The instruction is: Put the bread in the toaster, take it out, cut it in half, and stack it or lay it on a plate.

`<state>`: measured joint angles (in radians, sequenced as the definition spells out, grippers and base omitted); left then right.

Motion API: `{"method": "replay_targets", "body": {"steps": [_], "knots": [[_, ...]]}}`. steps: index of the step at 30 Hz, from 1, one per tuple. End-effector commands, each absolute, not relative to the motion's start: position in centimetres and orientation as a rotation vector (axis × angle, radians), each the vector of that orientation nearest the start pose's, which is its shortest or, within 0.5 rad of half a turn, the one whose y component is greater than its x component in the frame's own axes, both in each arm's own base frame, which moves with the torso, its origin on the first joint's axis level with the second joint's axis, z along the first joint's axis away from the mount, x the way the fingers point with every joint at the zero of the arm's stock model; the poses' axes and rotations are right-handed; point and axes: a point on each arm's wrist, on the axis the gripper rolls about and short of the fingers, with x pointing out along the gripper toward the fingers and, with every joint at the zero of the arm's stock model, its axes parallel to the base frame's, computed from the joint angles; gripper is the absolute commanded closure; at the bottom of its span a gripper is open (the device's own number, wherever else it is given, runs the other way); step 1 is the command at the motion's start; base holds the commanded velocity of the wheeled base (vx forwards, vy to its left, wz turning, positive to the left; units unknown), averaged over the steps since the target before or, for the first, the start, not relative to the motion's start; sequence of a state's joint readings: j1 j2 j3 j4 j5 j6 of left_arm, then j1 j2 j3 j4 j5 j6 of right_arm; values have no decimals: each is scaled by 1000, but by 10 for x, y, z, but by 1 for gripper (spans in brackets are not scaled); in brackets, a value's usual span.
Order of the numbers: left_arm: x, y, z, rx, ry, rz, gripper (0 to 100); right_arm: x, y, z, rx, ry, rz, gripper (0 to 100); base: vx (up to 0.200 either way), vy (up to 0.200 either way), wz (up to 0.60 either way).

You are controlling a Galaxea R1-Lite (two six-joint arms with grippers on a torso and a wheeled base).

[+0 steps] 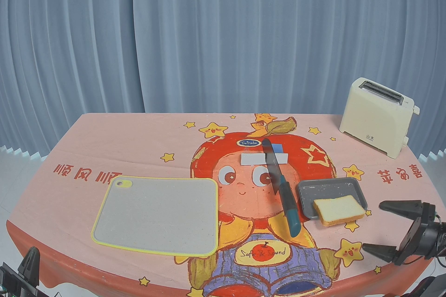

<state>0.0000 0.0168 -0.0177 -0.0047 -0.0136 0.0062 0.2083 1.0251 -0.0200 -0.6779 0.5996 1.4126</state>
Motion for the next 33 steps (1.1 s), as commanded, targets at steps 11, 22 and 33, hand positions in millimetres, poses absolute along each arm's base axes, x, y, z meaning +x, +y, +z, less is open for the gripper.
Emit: {"method": "replay_targets", "body": {"steps": [11,22,33], "knots": [[-22,0,76,6,5,-14,100,121,49,96,1343,1128,445,0,0,0,0],[-22,0,76,6,3,-14,100,131,39,101,1391,1055,390,0,0,0,0],[-22,0,76,6,5,-14,100,139,32,95,1425,1043,319,0,0,0,0]]}}
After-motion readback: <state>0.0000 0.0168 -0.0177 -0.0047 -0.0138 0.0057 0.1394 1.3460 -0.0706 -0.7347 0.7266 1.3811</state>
